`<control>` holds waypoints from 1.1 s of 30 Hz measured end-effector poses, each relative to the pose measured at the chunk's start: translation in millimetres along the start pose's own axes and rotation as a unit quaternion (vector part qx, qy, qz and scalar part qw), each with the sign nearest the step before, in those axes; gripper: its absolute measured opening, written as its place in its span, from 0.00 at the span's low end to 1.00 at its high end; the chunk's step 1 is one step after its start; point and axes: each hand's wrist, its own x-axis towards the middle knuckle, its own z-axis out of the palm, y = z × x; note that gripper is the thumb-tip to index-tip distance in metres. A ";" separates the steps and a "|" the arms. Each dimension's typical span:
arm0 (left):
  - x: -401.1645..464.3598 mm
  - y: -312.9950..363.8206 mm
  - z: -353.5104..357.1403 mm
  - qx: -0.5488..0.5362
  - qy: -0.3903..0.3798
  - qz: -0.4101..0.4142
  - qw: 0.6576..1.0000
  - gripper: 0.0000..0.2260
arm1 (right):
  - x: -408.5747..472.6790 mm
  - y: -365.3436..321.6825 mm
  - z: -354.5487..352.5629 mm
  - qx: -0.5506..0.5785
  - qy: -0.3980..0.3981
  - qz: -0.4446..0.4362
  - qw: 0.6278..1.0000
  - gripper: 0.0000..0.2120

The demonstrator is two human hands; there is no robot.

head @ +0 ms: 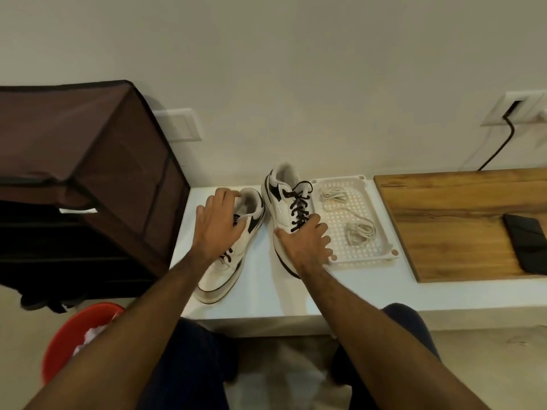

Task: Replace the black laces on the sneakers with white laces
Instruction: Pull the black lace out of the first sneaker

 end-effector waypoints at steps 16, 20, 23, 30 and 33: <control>-46.5 10.3 52.3 -0.041 -0.103 -0.289 0.951 0.46 | 3.9 15.6 45.7 -0.114 0.002 -0.103 0.988 0.44; -50.7 8.3 68.6 -0.055 -0.059 -0.284 0.955 0.47 | 9.1 33.5 53.6 -0.144 0.035 -0.210 0.967 0.46; -50.6 3.0 80.0 -0.114 -0.059 -0.300 0.945 0.49 | 17.8 42.4 60.8 -0.140 0.056 -0.242 0.959 0.45; -49.6 4.2 73.3 -0.176 -0.105 -0.285 0.936 0.51 | 9.1 33.2 62.0 -0.139 0.043 -0.193 0.970 0.45; -61.0 -3.0 54.0 -0.207 -0.155 -0.259 0.931 0.49 | -1.2 29.5 48.8 -0.151 -0.001 -0.168 0.974 0.47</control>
